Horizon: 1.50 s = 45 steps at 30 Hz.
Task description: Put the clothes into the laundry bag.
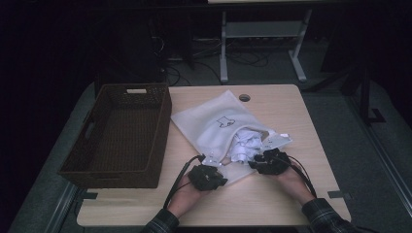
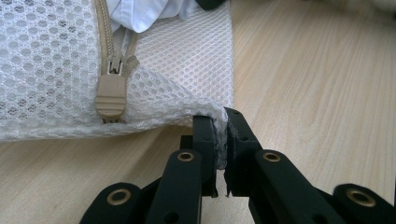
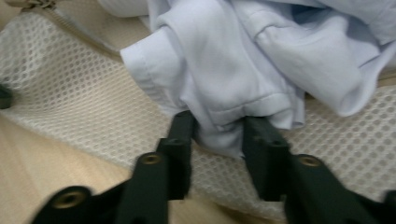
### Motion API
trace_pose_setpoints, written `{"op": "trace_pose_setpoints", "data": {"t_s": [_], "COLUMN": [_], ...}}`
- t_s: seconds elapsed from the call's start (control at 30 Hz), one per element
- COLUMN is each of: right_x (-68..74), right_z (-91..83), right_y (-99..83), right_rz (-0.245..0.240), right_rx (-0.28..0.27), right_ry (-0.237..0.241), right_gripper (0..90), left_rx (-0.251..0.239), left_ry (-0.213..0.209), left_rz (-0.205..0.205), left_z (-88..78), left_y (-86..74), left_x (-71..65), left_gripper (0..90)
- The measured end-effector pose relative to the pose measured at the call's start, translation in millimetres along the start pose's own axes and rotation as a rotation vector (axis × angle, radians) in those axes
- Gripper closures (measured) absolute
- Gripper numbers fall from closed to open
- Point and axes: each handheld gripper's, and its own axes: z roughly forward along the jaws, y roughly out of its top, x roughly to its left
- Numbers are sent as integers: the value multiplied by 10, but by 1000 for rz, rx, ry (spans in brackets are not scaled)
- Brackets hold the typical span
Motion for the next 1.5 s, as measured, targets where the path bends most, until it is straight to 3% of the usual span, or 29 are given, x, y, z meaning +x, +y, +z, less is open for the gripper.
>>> {"op": "trace_pose_setpoints", "data": {"t_s": [0.07,0.2,0.53,0.77,1.07,1.5], "right_x": [-19,-20,-34,-17,16,-22], "right_z": [-8,-59,-245,-241,-149,17], "right_y": [8,31,153,254,419,576], "right_rz": [5,-7,21,16,-16,-7], "right_rx": [-6,-28,-149,-172,-180,-182], "right_ry": [0,-1,20,27,3,-18], "right_gripper": [777,846,856,855,855,855], "left_rx": [0,1,5,8,16,19], "left_ry": [0,-1,2,0,-3,-9], "left_rz": [0,3,9,9,10,11], "left_z": [0,-1,-2,4,13,11], "left_y": [0,0,0,-2,-6,-8], "left_x": [0,2,2,0,-7,-15], "left_gripper": [848,848,848,848,848,847]}}
